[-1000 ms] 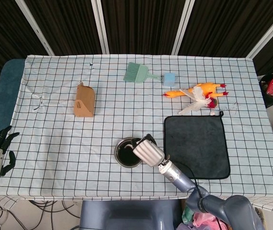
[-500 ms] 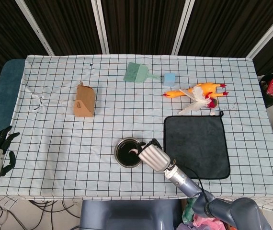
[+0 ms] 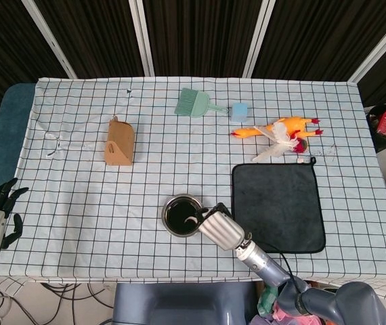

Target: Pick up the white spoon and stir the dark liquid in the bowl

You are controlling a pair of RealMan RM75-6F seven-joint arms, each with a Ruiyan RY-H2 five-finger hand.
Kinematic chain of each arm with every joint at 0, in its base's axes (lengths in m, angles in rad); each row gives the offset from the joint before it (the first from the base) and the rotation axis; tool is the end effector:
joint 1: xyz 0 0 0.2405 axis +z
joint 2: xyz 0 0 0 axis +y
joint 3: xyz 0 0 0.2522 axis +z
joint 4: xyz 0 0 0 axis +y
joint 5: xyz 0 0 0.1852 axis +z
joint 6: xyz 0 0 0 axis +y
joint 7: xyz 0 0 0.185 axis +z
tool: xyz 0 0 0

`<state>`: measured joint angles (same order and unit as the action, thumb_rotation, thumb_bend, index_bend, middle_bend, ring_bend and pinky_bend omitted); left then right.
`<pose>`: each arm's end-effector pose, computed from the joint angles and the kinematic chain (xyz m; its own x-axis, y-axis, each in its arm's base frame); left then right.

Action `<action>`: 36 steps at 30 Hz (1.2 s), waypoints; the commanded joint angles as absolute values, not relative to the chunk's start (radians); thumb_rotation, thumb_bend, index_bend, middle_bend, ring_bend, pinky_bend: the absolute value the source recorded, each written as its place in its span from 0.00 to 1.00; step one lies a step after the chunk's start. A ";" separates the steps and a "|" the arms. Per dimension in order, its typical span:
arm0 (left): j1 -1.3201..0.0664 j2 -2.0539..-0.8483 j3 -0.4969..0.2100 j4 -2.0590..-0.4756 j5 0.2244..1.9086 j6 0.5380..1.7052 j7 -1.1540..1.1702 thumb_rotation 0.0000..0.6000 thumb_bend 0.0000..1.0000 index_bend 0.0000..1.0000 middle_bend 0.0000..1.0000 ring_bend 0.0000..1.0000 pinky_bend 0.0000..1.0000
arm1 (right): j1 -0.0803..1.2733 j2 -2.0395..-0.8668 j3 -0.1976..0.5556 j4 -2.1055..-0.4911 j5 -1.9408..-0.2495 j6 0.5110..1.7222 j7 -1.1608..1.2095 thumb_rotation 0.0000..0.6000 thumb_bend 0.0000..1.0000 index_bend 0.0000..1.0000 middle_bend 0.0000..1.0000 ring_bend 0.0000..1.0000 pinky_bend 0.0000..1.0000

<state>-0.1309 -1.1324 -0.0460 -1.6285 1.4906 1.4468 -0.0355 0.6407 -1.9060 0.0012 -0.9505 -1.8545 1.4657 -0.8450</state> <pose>-0.2878 0.2319 0.1677 0.3353 0.0313 0.9416 0.9416 -0.0432 -0.3339 -0.0918 -0.2890 -0.0531 0.6310 0.6485 0.4258 -0.1503 -0.4363 0.8871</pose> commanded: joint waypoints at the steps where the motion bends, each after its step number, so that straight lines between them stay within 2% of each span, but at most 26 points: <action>1: -0.131 -1.132 -0.046 -1.629 1.491 1.447 -0.036 1.00 0.73 0.17 0.00 0.00 0.00 | 0.636 -1.896 -0.002 -0.973 -1.858 1.458 -0.857 1.00 0.39 0.79 1.00 1.00 1.00; 14: -0.131 -1.131 -0.047 -1.629 1.490 1.447 -0.039 1.00 0.73 0.17 0.00 0.00 0.00 | 0.642 -1.910 0.017 -1.028 -1.861 1.433 -0.873 1.00 0.40 0.80 1.00 1.00 1.00; 25: -0.130 -1.130 -0.047 -1.632 1.487 1.446 -0.040 1.00 0.73 0.17 0.00 0.00 0.00 | 0.674 -1.961 0.067 -0.980 -1.842 1.407 -0.865 1.00 0.40 0.80 1.00 1.00 1.00; 36: -0.132 -1.128 -0.050 -1.634 1.485 1.447 -0.039 1.00 0.73 0.17 0.00 0.00 0.00 | 0.698 -2.016 0.086 -0.917 -1.831 1.392 -0.836 1.00 0.40 0.80 1.00 1.00 1.00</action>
<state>-0.1317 -1.1285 -0.0502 -1.6340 1.4852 1.4468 -0.0388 0.6943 -2.0112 0.0843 -0.9231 -1.8318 1.3943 -0.8390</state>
